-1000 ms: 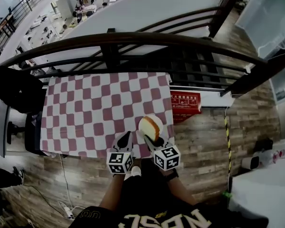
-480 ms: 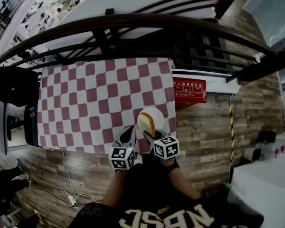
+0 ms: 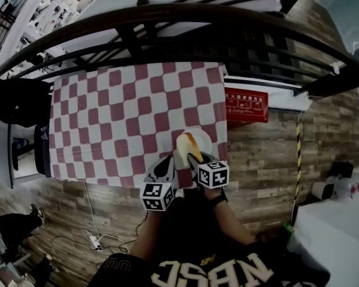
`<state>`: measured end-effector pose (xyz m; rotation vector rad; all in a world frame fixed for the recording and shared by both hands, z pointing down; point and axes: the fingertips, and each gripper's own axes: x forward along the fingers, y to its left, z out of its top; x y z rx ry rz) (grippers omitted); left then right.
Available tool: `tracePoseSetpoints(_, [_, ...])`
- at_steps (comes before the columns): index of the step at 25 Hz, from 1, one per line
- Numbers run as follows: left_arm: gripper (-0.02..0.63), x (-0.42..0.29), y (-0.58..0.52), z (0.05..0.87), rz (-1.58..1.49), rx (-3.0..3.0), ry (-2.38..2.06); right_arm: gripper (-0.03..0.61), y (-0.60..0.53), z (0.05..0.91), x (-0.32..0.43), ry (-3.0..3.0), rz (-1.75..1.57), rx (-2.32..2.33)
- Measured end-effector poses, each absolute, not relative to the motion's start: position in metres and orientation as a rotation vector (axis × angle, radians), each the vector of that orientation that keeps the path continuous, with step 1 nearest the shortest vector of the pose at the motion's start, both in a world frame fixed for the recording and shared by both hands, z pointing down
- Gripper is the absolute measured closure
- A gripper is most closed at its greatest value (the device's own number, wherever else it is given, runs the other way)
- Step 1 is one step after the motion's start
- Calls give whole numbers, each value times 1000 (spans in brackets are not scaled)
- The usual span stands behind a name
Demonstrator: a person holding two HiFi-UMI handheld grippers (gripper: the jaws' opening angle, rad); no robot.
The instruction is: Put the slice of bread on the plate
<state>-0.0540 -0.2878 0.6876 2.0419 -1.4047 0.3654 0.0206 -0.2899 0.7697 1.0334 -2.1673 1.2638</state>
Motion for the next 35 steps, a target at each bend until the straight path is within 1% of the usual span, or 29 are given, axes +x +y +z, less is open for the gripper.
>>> tracePoseSetpoints(3, [595, -53, -287, 686, 372, 2045, -1405, 468, -294, 775, 29, -2144, 1233, 1074])
tracePoseSetpoints(5, [595, -51, -287, 685, 377, 2053, -1400, 441, -298, 779, 36, -2122, 1189, 1112])
tracePoseSetpoints(7, [595, -48, -286, 685, 383, 2060, -1392, 382, -303, 785, 48, -2075, 1110, 1167])
tracePoseSetpoints(8, [595, -48, -285, 685, 385, 2062, -1388, 326, -305, 788, 55, -2044, 1067, 1195])
tracePoseSetpoints(9, [595, -48, -285, 685, 387, 2063, -1385, 254, -307, 790, 61, -2018, 1028, 1217])
tracePoseSetpoints(10, [595, -48, -285, 684, 387, 2064, -1384, 238, -310, 791, 66, -2004, 996, 1230])
tracePoseSetpoints(17, [595, -48, -288, 671, 362, 2098, -1383, 230, -324, 761, 76, -2095, 929, 1296])
tracePoseSetpoints(22, [595, -56, -288, 651, 318, 2149, -1411, 233, -320, 714, 62, -2225, 839, 1325])
tracePoseSetpoints(24, [595, -61, -289, 639, 286, 2165, -1430, 244, -316, 690, 52, -2284, 787, 1328])
tracePoseSetpoints(25, [594, -63, -289, 633, 269, 2175, -1441, 261, -315, 678, 47, -2315, 756, 1328])
tracePoseSetpoints(27, [595, -68, -290, 621, 236, 2196, -1461, 320, -311, 653, 37, -2375, 691, 1325])
tracePoseSetpoints(33, [595, -76, -274, 582, 168, 2284, -1498, 458, -279, 590, 6, -2527, 516, 1308])
tracePoseSetpoints(35, [595, -76, -268, 568, 147, 2319, -1504, 487, -269, 571, -4, -2568, 427, 1303])
